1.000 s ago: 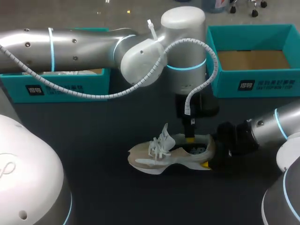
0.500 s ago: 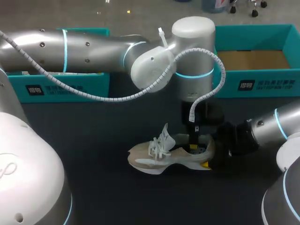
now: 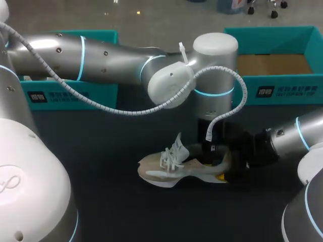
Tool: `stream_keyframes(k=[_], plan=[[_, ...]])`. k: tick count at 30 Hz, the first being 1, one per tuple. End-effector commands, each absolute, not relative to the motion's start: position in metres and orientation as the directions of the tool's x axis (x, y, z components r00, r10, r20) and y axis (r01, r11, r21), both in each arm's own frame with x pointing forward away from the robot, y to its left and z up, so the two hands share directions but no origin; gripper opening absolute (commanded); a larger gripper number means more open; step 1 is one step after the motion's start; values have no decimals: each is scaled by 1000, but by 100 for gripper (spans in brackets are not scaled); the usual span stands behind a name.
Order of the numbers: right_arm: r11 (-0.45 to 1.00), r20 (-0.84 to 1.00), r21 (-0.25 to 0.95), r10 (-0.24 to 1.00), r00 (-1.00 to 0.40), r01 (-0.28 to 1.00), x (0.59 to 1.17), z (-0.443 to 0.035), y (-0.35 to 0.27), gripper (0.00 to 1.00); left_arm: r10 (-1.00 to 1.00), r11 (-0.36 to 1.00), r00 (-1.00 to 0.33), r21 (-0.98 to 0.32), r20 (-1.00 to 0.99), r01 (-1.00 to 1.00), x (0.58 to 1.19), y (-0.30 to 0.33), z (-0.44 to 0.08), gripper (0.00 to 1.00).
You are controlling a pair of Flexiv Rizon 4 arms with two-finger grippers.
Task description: Take the shoe out of the shoebox, open the shoe tongue, remove and reinsert the insole, then place the shoe into the shoebox
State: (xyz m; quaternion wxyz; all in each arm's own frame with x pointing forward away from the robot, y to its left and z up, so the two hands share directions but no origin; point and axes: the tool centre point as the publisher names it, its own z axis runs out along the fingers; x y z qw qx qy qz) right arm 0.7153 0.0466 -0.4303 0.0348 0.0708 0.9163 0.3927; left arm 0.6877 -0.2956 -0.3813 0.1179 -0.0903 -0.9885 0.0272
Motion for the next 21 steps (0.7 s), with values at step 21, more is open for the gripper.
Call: stream_keyframes(k=[21], plan=[[683,-9,724,158,-987,102,716,-432,48,0,184,982,-957,-78,223,171,686,-278,-376,0]])
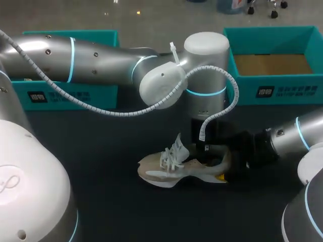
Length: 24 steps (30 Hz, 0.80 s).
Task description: Take the shoe out of the shoebox, open the shoe tongue, remove and reinsert the insole, then place the shoe into the shoebox
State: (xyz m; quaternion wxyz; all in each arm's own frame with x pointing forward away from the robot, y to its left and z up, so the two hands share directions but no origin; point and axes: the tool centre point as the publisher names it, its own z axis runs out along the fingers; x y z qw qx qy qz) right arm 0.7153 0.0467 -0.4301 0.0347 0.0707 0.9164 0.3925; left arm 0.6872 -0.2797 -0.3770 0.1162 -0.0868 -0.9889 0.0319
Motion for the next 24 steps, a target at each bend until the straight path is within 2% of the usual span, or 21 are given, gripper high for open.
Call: stream_keyframes(k=[1,7,8,10,14,20,24], plan=[[683,-9,724,158,-987,102,716,-432,48,0,184,982,-957,-76,223,171,686,-278,-377,0],[683,-9,724,158,-987,102,716,-432,48,0,185,982,-955,-64,231,175,685,-276,-384,0],[683,-9,724,158,-987,102,716,-432,48,0,187,982,-955,-63,232,177,685,-276,-384,5],[683,-9,724,158,-987,102,716,-432,48,0,188,982,-954,-64,232,178,685,-275,-384,31],[683,-9,724,158,-987,102,716,-432,48,0,185,983,-957,-62,225,176,686,-274,-386,29],[683,-9,724,158,-987,102,716,-432,48,0,200,979,-953,-73,227,188,686,-276,-395,38],[683,-9,724,158,-987,102,716,-432,48,0,207,978,-956,-74,208,196,687,-277,-404,39]])
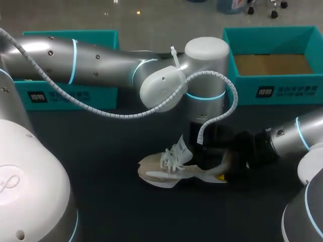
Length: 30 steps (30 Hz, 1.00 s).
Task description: Take the shoe out of the shoebox, open the shoe tongue, remove and reinsert the insole, then place the shoe into the shoebox
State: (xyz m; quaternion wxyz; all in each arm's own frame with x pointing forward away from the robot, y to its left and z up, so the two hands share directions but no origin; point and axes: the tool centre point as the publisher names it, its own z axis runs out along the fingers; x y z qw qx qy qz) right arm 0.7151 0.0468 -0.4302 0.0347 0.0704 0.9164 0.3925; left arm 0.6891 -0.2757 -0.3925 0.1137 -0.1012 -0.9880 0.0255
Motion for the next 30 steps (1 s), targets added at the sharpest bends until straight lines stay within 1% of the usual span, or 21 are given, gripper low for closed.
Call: stream_keyframes(k=[1,9,13,17,18,19,30], plan=[[683,-9,724,158,-987,102,716,-432,48,0,206,978,-958,-75,198,194,688,-276,-406,39],[683,-9,724,158,-987,102,716,-432,48,0,203,979,-974,-32,102,200,687,-275,-419,38],[683,-9,724,158,-987,102,716,-432,48,0,203,979,-977,-16,60,203,686,-275,-427,35],[683,-9,724,158,-987,102,716,-432,48,0,186,983,-982,-10,44,185,687,-273,-433,18],[683,-9,724,158,-987,102,716,-432,48,0,181,983,-983,-12,42,181,688,-272,-433,4],[683,-9,724,158,-987,102,716,-432,48,0,175,984,-984,-11,39,175,688,-271,-433,0],[683,-9,724,158,-987,102,716,-432,48,0,139,989,-989,-46,-50,141,692,-259,-417,0]])
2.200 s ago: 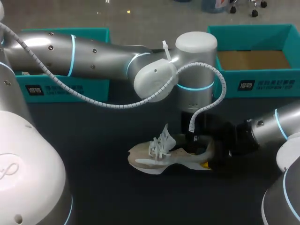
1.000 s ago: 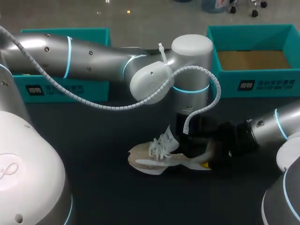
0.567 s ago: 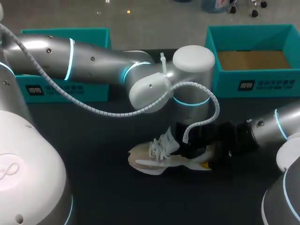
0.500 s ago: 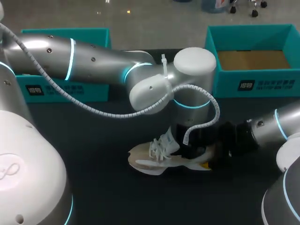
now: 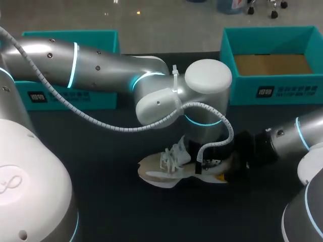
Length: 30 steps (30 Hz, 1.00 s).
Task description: Take the shoe out of the shoebox, open the shoe tongue, remove and reinsert the insole, then place the shoe into the shoebox
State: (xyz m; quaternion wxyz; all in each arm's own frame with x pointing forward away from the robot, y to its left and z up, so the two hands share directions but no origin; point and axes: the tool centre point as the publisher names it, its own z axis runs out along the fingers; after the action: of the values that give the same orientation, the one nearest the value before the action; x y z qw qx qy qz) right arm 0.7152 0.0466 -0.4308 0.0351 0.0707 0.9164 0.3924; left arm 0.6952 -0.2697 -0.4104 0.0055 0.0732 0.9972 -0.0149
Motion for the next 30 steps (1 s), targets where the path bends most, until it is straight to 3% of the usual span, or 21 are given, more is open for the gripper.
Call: stream_keyframes(k=[1,10,30], plan=[[683,-9,724,158,-987,102,716,-432,48,0,137,989,-989,-57,-58,140,692,-258,-414,0],[683,-9,724,158,-987,102,716,-432,48,0,98,986,-992,-125,-85,108,693,-246,-394,0],[683,-9,724,158,-987,102,716,-432,48,0,112,940,-991,-332,67,83,705,-238,-371,0]])
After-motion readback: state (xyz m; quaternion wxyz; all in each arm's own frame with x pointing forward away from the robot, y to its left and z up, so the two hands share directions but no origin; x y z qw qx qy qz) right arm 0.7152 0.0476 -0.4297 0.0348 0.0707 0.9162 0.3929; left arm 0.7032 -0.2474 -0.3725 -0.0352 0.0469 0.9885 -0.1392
